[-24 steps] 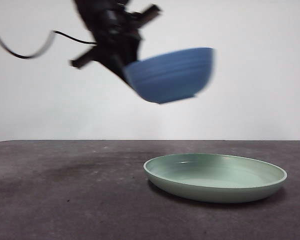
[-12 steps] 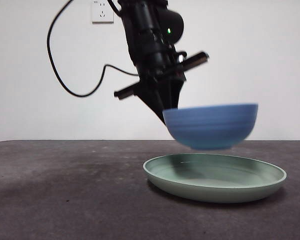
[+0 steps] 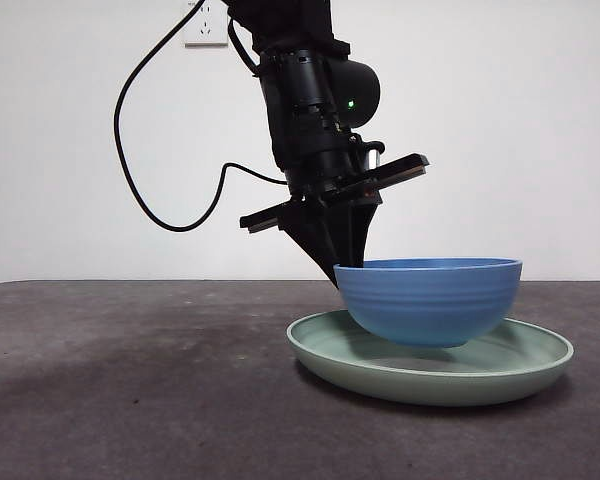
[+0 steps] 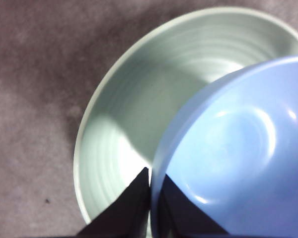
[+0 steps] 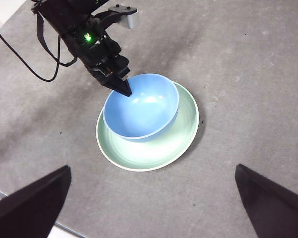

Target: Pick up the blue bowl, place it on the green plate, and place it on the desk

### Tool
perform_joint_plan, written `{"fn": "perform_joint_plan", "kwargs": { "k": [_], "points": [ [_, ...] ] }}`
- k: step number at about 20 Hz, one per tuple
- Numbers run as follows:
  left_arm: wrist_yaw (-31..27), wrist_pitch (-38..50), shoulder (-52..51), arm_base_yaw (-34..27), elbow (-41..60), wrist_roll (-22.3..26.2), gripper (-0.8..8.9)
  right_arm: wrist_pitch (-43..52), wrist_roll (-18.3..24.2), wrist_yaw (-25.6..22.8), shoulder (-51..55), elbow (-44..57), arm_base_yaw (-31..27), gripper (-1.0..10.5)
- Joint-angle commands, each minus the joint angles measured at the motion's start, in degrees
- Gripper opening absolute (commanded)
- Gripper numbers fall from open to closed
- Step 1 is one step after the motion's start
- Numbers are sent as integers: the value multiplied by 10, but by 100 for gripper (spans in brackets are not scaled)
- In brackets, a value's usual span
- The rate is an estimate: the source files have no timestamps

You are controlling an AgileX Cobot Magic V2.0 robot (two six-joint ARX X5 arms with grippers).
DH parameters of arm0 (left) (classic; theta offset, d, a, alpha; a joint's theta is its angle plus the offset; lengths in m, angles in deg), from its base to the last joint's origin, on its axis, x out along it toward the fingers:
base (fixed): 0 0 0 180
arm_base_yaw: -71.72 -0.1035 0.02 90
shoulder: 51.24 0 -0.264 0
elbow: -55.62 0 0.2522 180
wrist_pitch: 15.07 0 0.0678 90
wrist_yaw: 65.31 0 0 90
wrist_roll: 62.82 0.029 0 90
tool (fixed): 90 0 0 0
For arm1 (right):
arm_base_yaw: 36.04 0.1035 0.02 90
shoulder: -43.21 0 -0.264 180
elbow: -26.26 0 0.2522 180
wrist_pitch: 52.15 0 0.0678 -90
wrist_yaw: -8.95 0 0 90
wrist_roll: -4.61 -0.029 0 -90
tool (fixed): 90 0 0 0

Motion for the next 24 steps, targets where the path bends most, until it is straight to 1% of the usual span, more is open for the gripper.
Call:
{"fn": "perform_joint_plan", "kwargs": {
  "k": [1, 5, 7, 8, 11, 12, 15, 16, 17, 19, 20, 21, 24],
  "points": [
    [-1, -4, 22, 9, -19, 4, 9, 6, 7, 0, -2, -12, 2, 609],
    [-3, -7, 33, 16, -19, 6, 10, 6, 7, 0, -2, -12, 2, 609],
    [-21, -3, 33, 19, -19, 6, 51, 6, 7, 0, -2, -12, 2, 609],
    [-21, -3, 33, 19, -19, 5, 113, 6, 7, 0, -2, -12, 2, 609],
    [-21, -3, 33, 19, -19, 4, 349, 6, 7, 0, -2, -12, 2, 609],
    [-21, -3, 33, 19, -21, 5, 401, 6, 7, 0, -2, -12, 2, 609],
    [-21, -24, 33, 17, -56, 14, 459, 6, 7, 0, -2, -12, 2, 609],
    [-21, -41, 33, 15, -76, 21, 496, 6, 7, 0, -2, -12, 2, 609],
    [-21, -63, 33, 14, -97, 31, 554, 6, 7, 0, -2, -12, 2, 609],
    [-21, -109, 33, 14, -142, 51, 708, 6, 7, 0, -2, -12, 2, 609],
    [-21, -131, 30, 13, -161, 54, 739, 7, 7, 0, -2, -12, 2, 609],
    [-21, -145, 24, 13, -174, 60, 740, 7, 7, 0, -2, -12, 2, 609],
    [-15, -150, -19, 13, -179, 61, 738, 7, 7, 0, -2, -12, 2, 609]
  ]
}}
